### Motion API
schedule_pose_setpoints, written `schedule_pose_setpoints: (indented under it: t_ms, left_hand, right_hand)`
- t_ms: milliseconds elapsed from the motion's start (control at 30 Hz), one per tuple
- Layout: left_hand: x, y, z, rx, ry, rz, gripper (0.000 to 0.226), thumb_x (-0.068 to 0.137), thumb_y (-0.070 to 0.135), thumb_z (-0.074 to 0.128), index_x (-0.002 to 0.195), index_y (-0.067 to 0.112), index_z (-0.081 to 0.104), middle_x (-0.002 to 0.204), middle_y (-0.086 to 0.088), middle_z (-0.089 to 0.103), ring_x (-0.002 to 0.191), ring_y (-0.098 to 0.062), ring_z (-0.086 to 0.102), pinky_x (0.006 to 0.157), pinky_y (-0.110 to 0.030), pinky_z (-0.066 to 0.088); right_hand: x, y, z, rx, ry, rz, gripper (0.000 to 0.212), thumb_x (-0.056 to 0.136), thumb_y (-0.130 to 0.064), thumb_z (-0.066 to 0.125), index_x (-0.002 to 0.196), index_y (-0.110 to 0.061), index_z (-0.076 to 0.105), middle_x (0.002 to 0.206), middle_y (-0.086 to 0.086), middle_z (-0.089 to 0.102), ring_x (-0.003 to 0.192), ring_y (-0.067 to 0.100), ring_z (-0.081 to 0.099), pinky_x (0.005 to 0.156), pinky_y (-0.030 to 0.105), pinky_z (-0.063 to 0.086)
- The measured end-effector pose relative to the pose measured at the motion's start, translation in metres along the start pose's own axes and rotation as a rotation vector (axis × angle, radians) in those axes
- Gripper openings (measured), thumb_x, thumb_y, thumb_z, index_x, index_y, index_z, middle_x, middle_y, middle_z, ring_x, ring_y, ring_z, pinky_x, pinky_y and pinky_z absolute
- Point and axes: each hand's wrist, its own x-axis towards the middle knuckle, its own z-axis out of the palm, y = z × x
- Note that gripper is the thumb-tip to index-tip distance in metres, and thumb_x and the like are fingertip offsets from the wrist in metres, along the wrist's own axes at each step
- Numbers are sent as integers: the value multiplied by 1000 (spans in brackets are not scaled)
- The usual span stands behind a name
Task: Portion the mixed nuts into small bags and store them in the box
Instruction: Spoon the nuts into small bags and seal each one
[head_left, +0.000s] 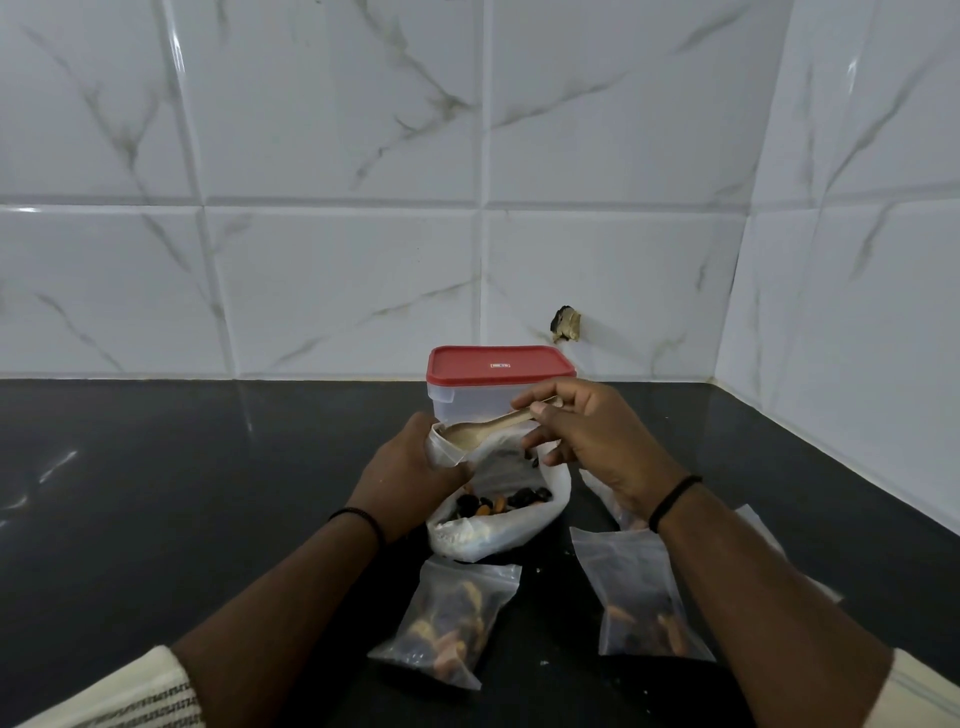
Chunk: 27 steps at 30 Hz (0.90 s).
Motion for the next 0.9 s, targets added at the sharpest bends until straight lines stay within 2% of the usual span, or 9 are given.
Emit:
schedule_pose_setpoints:
  t_ms: [133, 233, 300, 433, 500, 567, 733, 900]
  left_hand:
    - [0, 0, 1, 3, 5, -5, 40, 80, 40, 73, 106, 30, 46, 95, 13, 57, 85, -8, 58, 68, -24, 45]
    - [1, 0, 2, 17, 13, -9, 41, 80, 40, 73, 108, 31, 46, 95, 13, 57, 85, -8, 58, 71, -25, 46]
    - [1, 0, 2, 24, 15, -3, 41, 80, 40, 73, 108, 31, 45, 93, 15, 55, 83, -6, 57, 68, -23, 44]
    - [0, 0, 1, 21, 15, 0, 42, 80, 39, 73, 112, 28, 47, 93, 15, 55, 83, -6, 57, 66, -22, 42]
    - [0, 0, 1, 23, 13, -3, 42, 80, 39, 73, 111, 28, 47, 93, 14, 56, 84, -7, 58, 66, -22, 43]
    - [0, 0, 1, 26, 12, -3, 40, 81, 39, 73, 108, 29, 46, 93, 13, 56, 83, -7, 58, 65, -21, 43]
    - [0, 1, 2, 42, 15, -5, 38, 81, 38, 73, 105, 30, 44, 93, 12, 57, 80, -5, 56, 62, -20, 41]
    - [-1, 1, 2, 35, 4, -12, 40, 81, 38, 73, 108, 29, 45, 97, 10, 59, 84, -8, 59, 66, -22, 44]
  right_hand:
    - [5, 3, -4, 47, 209, 37, 20, 101, -6, 47, 101, -11, 66, 98, 15, 70, 70, 20, 69, 57, 30, 54]
    - [9, 12, -11, -337, 362, -82, 20, 102, -9, 43, 104, -21, 58, 87, 7, 67, 69, 18, 67, 61, 36, 57]
    - [10, 16, -14, -546, 349, -177, 20, 103, -11, 41, 108, -25, 54, 83, 3, 67, 69, 17, 66, 63, 38, 55]
    - [8, 21, -12, -708, 222, -208, 22, 102, -8, 39, 113, -23, 51, 74, -5, 56, 62, 11, 55, 56, 30, 44]
    - [8, 21, -12, -654, 184, -133, 21, 103, -9, 37, 110, -23, 52, 79, -3, 59, 66, 13, 58, 59, 28, 46]
    - [9, 21, -12, -518, 200, -10, 22, 102, -9, 37, 105, -23, 53, 87, 2, 63, 71, 16, 62, 63, 30, 52]
    - [9, 22, -13, -327, 271, 239, 20, 99, -11, 41, 96, -21, 58, 88, 6, 65, 61, 15, 60, 47, 22, 46]
    - [6, 21, -13, -317, 220, 330, 16, 100, -14, 45, 100, -16, 61, 76, 8, 65, 47, 11, 51, 37, 20, 37]
